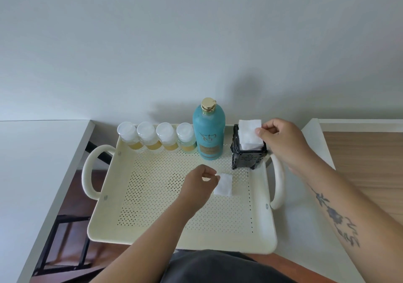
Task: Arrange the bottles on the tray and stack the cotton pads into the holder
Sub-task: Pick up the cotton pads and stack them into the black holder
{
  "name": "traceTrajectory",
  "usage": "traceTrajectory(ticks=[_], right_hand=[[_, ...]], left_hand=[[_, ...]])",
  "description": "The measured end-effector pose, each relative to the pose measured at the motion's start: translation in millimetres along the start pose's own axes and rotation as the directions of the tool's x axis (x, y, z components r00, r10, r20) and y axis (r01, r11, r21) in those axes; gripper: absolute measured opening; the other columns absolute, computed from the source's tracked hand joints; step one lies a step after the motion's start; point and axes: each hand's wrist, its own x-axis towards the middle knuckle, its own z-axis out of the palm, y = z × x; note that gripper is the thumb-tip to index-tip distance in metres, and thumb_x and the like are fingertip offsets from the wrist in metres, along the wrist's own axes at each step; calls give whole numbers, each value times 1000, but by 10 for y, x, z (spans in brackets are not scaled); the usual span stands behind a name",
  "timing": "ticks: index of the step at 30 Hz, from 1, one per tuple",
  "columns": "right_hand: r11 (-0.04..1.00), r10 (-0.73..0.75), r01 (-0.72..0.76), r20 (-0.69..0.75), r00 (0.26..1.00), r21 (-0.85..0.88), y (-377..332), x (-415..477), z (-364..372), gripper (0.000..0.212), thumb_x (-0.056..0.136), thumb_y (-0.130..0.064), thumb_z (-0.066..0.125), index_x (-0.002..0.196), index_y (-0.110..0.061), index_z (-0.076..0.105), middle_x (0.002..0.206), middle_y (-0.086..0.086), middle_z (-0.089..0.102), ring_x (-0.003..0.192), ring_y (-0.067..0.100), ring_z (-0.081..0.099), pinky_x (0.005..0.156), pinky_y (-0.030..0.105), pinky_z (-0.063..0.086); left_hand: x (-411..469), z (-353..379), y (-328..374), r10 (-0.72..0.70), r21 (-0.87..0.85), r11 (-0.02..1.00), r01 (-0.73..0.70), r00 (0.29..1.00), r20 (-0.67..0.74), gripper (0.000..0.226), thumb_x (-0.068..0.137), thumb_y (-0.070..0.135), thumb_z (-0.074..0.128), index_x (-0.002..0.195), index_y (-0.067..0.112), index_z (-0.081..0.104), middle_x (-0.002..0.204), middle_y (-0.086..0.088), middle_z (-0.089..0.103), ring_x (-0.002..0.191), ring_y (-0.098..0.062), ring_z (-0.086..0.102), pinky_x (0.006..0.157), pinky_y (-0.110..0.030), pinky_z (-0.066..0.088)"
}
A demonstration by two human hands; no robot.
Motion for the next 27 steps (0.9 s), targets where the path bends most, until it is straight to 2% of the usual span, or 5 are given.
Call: traceTrajectory(ticks=[2, 5, 9, 13, 27], right_hand=[[990, -77, 68, -72, 994, -126, 20, -14, 9, 13, 89, -25, 61, 99, -17, 62, 88, -7, 58, 75, 7, 53, 61, 21, 37], [891, -368, 307, -134, 920, -334, 20, -94, 46, 16, 90, -18, 57, 105, -14, 61, 105, 0, 56, 97, 19, 53, 75, 30, 44], [699, -571, 547, 101, 815, -460, 27, -179, 126, 22, 89, -16, 60, 109, -10, 66, 115, 6, 62, 106, 27, 55, 89, 39, 46], [591, -577, 571, 196, 793, -569, 84, -240, 241, 26, 90, -30, 60, 106, -11, 66, 111, 3, 66, 102, 23, 60, 91, 36, 43], [535, -485, 557, 309, 818, -636, 137, -187, 243, 54, 91, -61, 33, 97, -18, 66, 99, -7, 64, 93, 14, 61, 109, 42, 28]], left_hand=[[35, 63, -65, 71, 124, 990, -70, 997, -4, 14, 89, 27, 65, 102, 28, 62, 107, 12, 61, 87, -1, 57, 64, -12, 39], [76, 116, -114, 189, 298, 938, -176, 982, -15, 30, 90, 26, 65, 119, 21, 60, 119, 6, 58, 100, -10, 56, 77, -18, 45], [108, 156, -147, 216, 445, 873, -200, 976, 14, 38, 91, 30, 63, 127, 21, 57, 124, 4, 55, 113, -18, 54, 87, -40, 54], [134, 210, -165, 188, 484, 857, -176, 982, 24, 34, 89, 31, 63, 121, 21, 57, 116, 3, 56, 105, -17, 55, 82, -40, 54], [231, 278, -117, 126, 478, 866, -146, 989, 73, 39, 83, 20, 66, 120, 19, 52, 109, -1, 58, 98, -21, 57, 81, -42, 55]])
